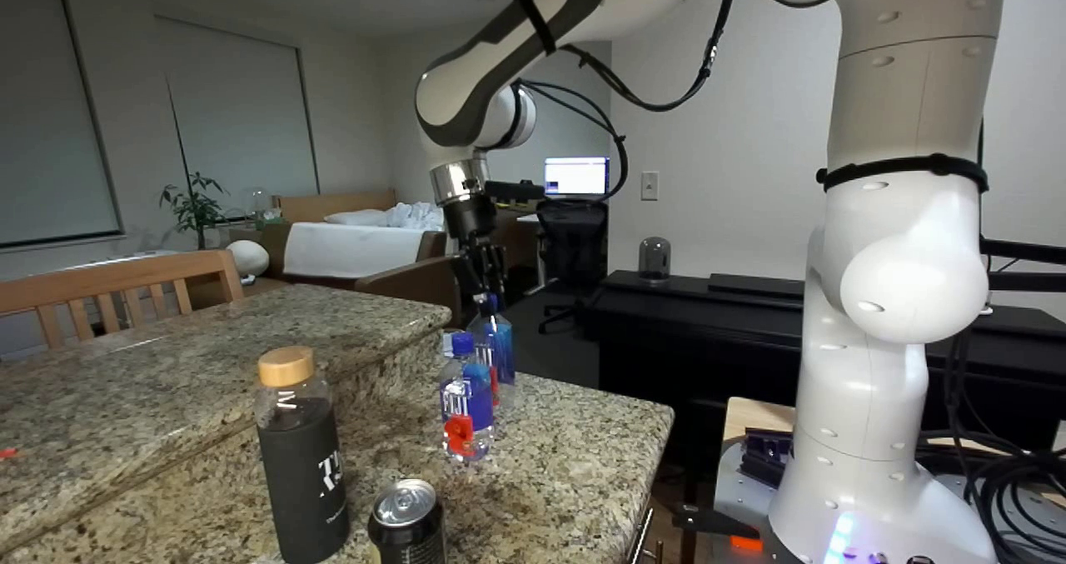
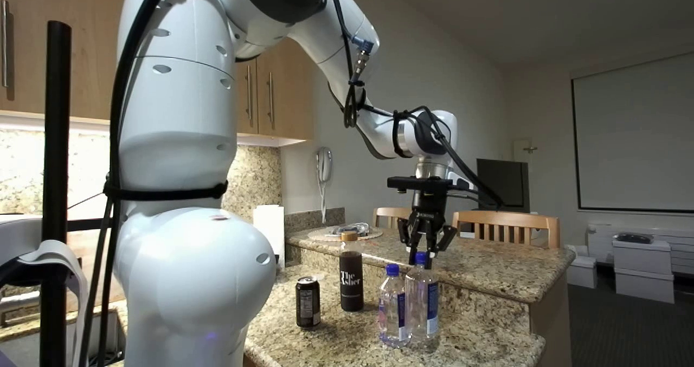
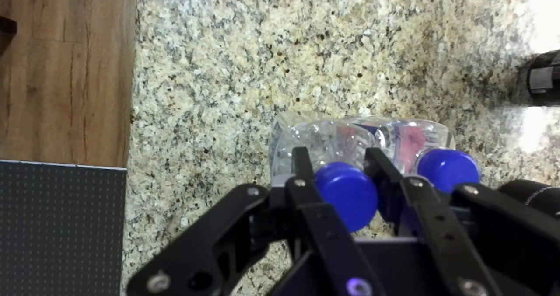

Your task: Put the right and left water bottles on the top counter

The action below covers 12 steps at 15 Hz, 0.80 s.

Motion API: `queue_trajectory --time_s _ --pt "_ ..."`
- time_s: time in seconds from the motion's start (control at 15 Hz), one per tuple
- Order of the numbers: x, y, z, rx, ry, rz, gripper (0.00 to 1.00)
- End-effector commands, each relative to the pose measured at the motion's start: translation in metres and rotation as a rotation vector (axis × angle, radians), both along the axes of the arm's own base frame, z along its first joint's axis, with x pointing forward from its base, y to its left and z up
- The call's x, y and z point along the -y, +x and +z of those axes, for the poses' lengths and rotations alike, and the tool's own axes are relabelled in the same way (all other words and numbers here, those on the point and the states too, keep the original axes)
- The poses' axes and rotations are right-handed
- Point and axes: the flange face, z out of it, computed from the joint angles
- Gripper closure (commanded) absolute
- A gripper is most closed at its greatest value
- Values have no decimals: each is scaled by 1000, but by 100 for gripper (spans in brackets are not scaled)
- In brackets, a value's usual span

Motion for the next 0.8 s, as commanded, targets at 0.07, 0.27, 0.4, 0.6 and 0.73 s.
queue_trajectory --time_s 0.07,0.27,0.4,0.6,0.73 --pt "-4 12 40 14 -14 -13 86" --pt "-5 30 67 73 -10 -26 85" --pt "-7 42 84 110 -12 -46 85" --pt "-13 59 103 162 -23 -73 86" --pt "-17 74 115 189 -21 -100 86"
